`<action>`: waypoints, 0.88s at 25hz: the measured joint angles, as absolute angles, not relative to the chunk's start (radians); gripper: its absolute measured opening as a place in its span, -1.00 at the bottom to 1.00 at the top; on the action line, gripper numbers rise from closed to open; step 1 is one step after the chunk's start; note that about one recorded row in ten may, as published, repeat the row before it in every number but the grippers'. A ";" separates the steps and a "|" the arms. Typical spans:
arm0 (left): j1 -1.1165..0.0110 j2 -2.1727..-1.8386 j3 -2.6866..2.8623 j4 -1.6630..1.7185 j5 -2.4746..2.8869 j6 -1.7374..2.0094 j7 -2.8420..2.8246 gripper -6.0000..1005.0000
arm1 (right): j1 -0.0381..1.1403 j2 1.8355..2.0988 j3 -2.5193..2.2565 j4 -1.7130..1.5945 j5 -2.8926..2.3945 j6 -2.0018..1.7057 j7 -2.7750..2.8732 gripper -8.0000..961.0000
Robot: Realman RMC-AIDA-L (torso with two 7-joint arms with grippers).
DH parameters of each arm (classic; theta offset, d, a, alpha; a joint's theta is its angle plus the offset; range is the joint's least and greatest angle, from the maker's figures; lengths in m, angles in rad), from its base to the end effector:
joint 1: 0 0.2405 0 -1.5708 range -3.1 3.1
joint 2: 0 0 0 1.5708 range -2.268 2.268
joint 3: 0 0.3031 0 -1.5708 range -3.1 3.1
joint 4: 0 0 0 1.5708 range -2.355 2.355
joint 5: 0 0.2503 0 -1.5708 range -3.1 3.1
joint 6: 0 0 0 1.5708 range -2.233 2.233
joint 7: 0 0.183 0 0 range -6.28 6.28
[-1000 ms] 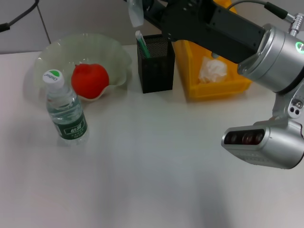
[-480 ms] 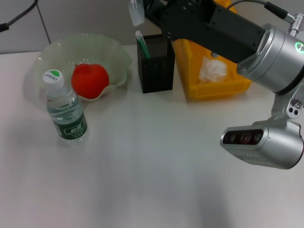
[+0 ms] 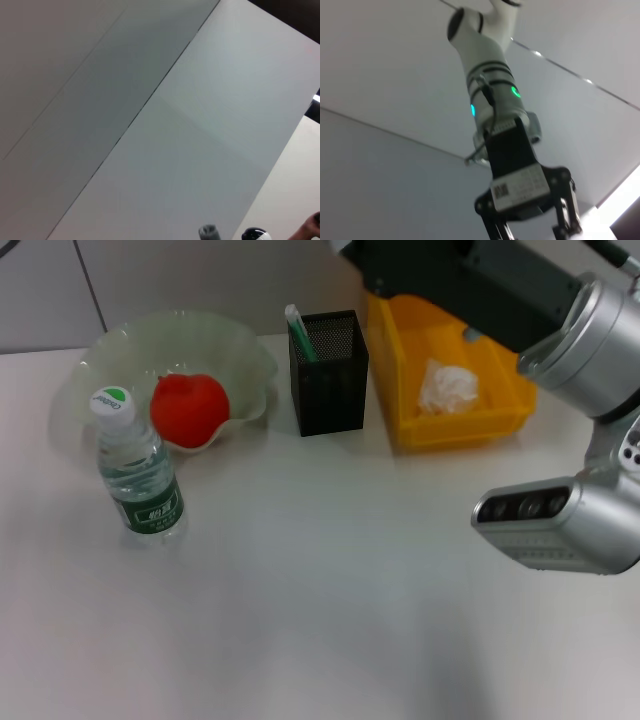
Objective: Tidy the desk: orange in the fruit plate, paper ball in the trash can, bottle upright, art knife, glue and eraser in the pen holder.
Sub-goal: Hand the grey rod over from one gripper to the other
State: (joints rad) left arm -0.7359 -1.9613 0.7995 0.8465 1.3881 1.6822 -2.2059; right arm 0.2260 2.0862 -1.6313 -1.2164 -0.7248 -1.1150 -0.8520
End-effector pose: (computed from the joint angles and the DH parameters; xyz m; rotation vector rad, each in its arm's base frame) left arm -0.1201 0.4647 0.0831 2.5331 0.9214 1.4580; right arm 0.1166 0.3816 -0.0218 -1.1379 -1.5199 0.2343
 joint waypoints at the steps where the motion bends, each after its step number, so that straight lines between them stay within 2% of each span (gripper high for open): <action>1: -0.734 -1.961 0.796 0.845 1.388 1.681 -2.201 -0.19 | 0.225 2.086 -1.627 -1.216 -0.718 -1.115 -0.850 -0.66; 22: -0.735 -1.961 0.795 0.844 1.391 1.676 -2.196 -0.20 | 0.224 2.087 -1.614 -1.208 -0.687 -1.116 -0.840 -0.68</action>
